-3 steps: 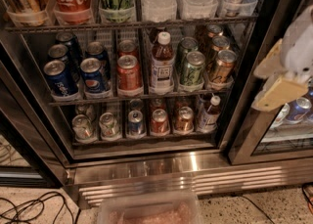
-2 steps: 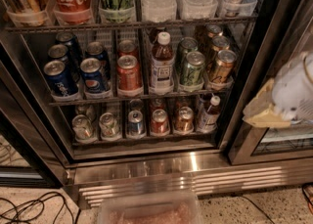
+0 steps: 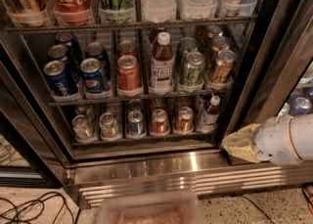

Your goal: Pick orange can from bottom shelf of fridge

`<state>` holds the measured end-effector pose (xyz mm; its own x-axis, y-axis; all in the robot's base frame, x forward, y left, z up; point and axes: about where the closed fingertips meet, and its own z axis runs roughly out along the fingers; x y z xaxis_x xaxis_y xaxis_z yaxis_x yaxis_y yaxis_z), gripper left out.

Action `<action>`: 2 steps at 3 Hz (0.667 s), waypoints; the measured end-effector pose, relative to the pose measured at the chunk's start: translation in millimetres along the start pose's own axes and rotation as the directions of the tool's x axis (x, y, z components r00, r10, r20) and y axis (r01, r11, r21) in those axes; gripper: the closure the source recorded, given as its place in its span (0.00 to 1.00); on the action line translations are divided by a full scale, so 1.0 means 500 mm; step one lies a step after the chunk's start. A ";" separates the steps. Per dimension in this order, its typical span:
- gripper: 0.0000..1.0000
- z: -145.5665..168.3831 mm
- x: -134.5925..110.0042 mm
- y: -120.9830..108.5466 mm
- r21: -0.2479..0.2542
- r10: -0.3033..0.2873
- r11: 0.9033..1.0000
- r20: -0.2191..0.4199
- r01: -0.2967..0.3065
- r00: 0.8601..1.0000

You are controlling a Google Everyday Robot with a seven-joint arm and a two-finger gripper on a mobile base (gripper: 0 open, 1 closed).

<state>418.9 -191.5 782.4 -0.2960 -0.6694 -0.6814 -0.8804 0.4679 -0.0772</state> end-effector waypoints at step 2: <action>1.00 0.014 -0.002 -0.009 0.005 0.004 1.000 0.083 -0.005 0.997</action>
Offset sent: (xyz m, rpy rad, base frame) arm 0.0071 0.0000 -0.0068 0.0790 -0.0380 -0.0083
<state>425.7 -189.0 778.4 -0.2679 -0.6169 -0.7400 -0.8772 0.4738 -0.0774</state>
